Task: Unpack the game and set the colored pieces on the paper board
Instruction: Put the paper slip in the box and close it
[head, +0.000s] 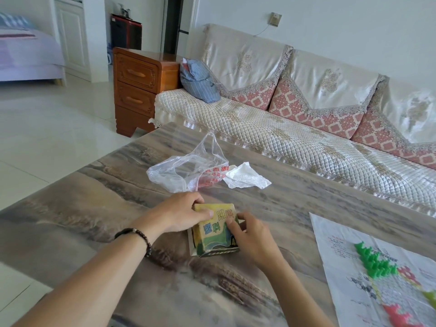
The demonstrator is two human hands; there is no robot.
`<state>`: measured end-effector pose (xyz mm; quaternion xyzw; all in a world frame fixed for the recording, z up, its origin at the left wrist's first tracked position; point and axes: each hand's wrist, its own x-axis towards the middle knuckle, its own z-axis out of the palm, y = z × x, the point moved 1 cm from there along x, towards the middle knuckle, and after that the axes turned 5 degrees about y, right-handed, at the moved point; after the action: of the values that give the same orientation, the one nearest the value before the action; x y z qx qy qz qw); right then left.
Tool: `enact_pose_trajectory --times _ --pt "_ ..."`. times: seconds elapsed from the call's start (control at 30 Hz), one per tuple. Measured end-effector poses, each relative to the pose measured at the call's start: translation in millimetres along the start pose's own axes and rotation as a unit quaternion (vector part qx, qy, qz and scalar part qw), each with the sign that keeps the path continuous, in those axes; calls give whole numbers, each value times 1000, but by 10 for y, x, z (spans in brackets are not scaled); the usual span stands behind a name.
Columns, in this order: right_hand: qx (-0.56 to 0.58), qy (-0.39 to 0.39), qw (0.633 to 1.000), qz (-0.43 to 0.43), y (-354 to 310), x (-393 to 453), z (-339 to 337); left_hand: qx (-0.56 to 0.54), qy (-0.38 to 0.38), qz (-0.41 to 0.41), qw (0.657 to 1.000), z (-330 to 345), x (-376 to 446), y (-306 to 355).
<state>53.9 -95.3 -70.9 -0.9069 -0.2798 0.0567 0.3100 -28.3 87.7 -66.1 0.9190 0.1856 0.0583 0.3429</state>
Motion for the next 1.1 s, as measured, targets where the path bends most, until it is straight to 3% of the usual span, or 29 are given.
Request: enact_pose_trajectory --times 0.13,0.27,0.37,0.6,0.87,1.1 --pt "-51 58 995 -56 -92 -127 -37 46 5 8 999 29 31 27" --pt "-125 -50 989 -60 -148 -262 -75 58 -4 11 998 81 -10 68" --pt "-152 -81 983 -60 -118 -316 -103 47 -2 6 999 86 -53 103" --pt "-26 -55 998 -27 9 -454 -171 -41 -9 -18 999 94 -145 164" --pt "-85 2 995 -52 -20 -722 94 0 -21 2 1000 140 -129 188" --pt "-108 -59 990 -61 -29 -528 -47 -3 -28 -6 1000 215 -108 127"
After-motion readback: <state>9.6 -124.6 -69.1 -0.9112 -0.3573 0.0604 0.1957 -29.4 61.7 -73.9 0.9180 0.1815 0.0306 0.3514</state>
